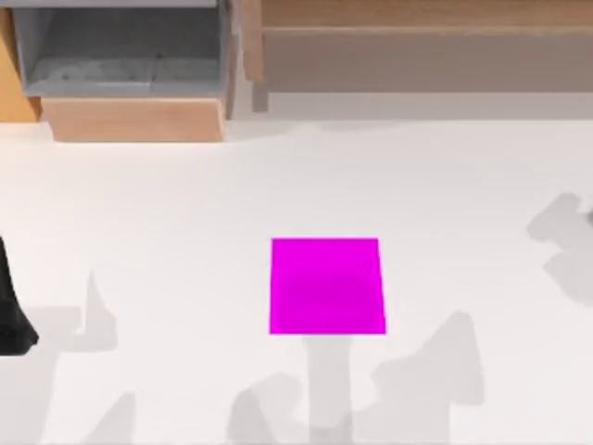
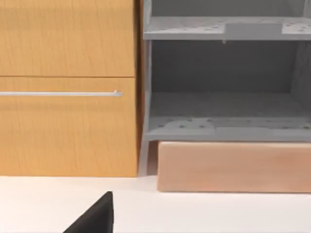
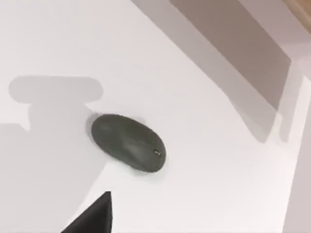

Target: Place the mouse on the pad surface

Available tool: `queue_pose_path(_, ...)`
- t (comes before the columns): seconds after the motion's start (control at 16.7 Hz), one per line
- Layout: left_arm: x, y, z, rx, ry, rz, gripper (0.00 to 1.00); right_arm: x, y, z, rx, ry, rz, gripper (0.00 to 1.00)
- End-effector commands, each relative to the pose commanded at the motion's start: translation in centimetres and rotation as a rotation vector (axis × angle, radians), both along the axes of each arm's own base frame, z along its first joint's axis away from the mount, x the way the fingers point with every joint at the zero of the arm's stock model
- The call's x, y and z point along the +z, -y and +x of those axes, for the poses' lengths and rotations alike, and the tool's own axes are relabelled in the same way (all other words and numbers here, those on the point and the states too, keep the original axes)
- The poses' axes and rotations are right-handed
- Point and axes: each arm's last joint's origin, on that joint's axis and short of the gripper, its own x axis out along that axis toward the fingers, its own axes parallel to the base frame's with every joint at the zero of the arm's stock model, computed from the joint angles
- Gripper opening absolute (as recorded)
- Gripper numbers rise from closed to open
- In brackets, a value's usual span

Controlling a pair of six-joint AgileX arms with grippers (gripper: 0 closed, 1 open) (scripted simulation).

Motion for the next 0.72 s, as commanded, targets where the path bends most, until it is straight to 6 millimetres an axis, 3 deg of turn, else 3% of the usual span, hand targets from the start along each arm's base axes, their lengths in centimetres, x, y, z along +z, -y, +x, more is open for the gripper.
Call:
queue_pose_path(0.18, 0.0, 0.0, 0.0, 0.0, 0.0, 0.0, 1.0, 0.4, 0.7, 6.6, 0.175, -0.28, -0.175, 1.0)
queue_pose_path(0.42, 0.0, 0.0, 0.0, 0.0, 0.0, 0.0, 1.0, -2.2, 1.9, 14.6, 0.453, -0.591, -0.315, 1.0)
queue_pose_path(0.72, 0.0, 0.0, 0.0, 0.0, 0.0, 0.0, 1.0, -6.2, 3.3, 21.2, 0.763, -0.801, -0.393, 1.0)
